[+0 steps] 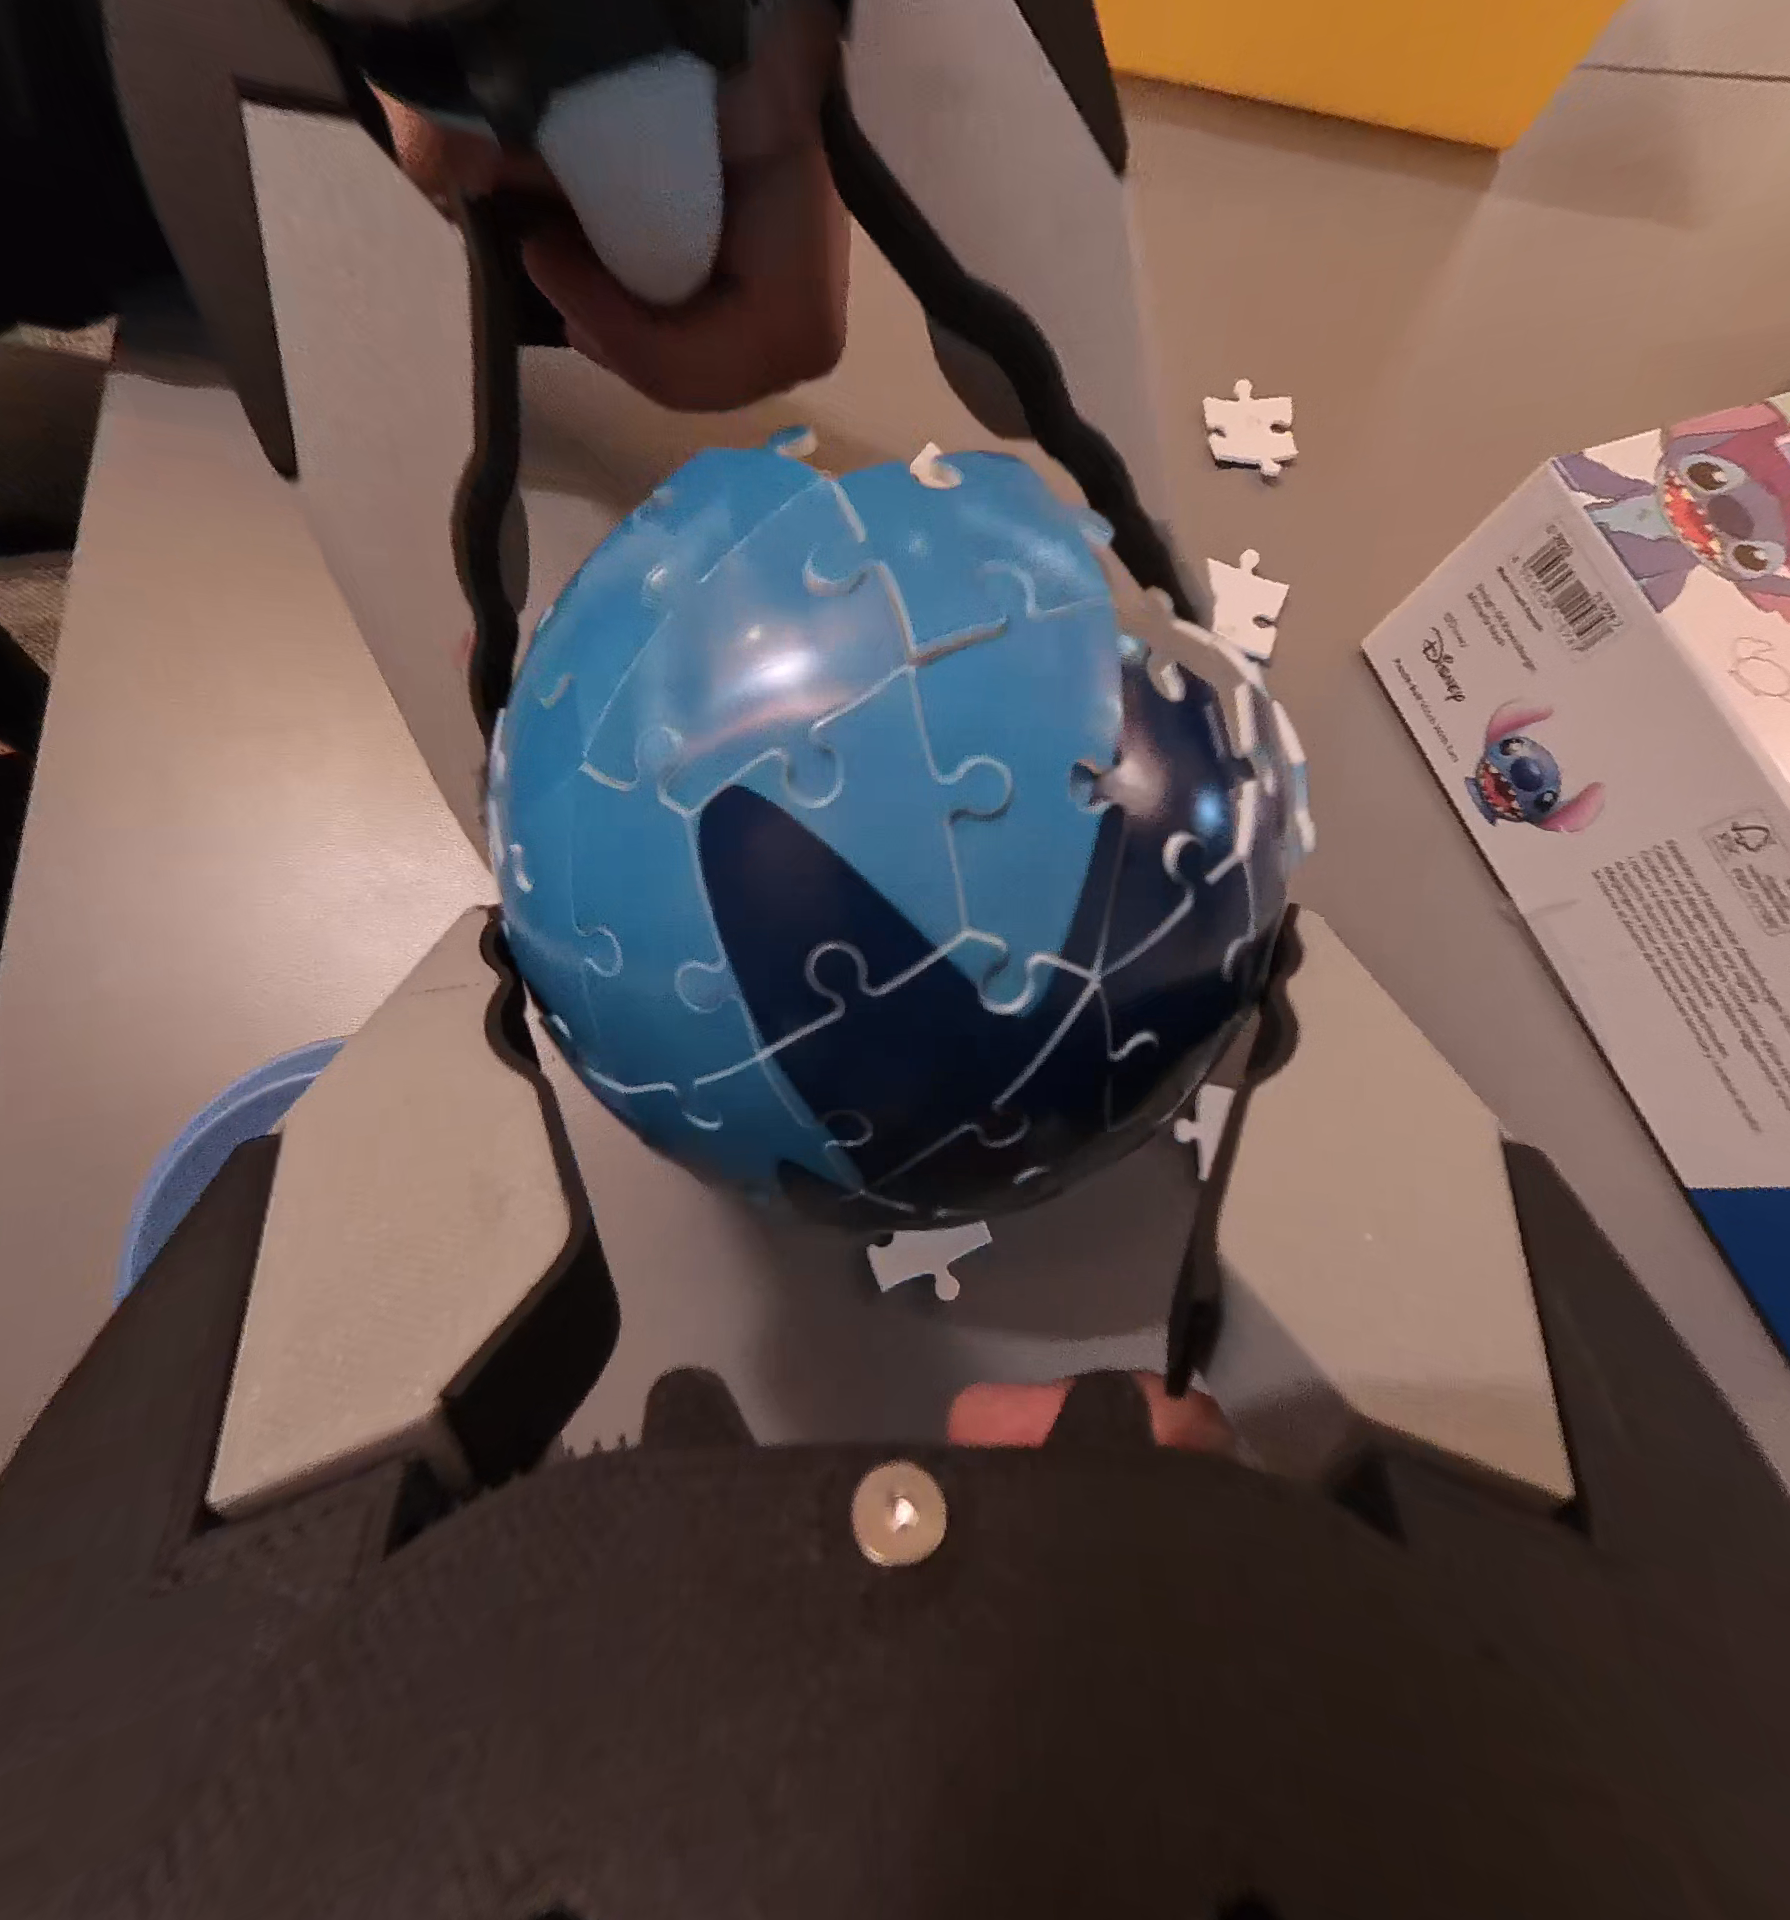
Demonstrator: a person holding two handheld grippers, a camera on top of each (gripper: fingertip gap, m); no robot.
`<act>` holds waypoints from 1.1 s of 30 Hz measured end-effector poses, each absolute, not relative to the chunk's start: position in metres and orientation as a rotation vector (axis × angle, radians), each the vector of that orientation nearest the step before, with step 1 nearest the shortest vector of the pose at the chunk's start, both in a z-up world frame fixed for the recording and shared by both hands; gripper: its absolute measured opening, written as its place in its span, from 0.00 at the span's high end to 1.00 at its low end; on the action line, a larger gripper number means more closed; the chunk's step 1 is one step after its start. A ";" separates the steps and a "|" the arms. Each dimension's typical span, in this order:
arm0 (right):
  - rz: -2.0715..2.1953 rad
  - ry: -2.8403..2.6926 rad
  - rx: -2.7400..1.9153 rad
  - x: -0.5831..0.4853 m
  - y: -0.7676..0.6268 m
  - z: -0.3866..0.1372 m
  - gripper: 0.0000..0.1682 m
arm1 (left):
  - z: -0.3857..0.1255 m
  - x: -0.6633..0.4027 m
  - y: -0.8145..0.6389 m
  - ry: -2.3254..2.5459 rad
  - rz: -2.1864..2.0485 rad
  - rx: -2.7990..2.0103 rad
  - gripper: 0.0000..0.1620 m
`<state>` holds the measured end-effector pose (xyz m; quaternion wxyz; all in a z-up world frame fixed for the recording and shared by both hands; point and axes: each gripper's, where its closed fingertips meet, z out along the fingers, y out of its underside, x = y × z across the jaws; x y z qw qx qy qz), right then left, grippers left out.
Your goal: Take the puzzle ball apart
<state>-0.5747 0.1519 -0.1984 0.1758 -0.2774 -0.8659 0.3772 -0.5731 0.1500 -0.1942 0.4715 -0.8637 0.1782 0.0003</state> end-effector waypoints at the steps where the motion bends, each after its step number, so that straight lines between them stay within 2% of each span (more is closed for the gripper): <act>1: 1.082 -2.448 -0.785 -0.573 0.153 -0.197 0.20 | -0.185 -0.572 0.149 0.435 0.014 -2.081 0.28; 3: 1.128 -2.440 -0.792 -0.569 0.154 -0.197 0.20 | -0.170 -0.566 0.140 0.439 -0.033 -2.031 0.35; 5: 1.162 -2.425 -0.803 -0.567 0.156 -0.197 0.20 | -0.161 -0.560 0.132 0.457 -0.072 -1.980 0.51; 9: 1.198 -2.420 -0.812 -0.565 0.156 -0.198 0.20 | -0.167 -0.556 0.130 0.471 -0.106 -2.003 0.55; 13: 1.166 -2.435 -0.800 -0.563 0.158 -0.199 0.20 | -0.169 -0.540 0.129 0.574 -0.208 -2.039 0.70; 24: 1.112 -2.522 -0.805 -0.557 0.164 -0.204 0.19 | -0.167 -0.529 0.141 0.733 -0.318 -2.120 0.73; 33: 0.892 -2.680 -0.818 -0.553 0.177 -0.209 0.17 | -0.161 -0.523 0.153 0.793 -0.339 -2.068 0.77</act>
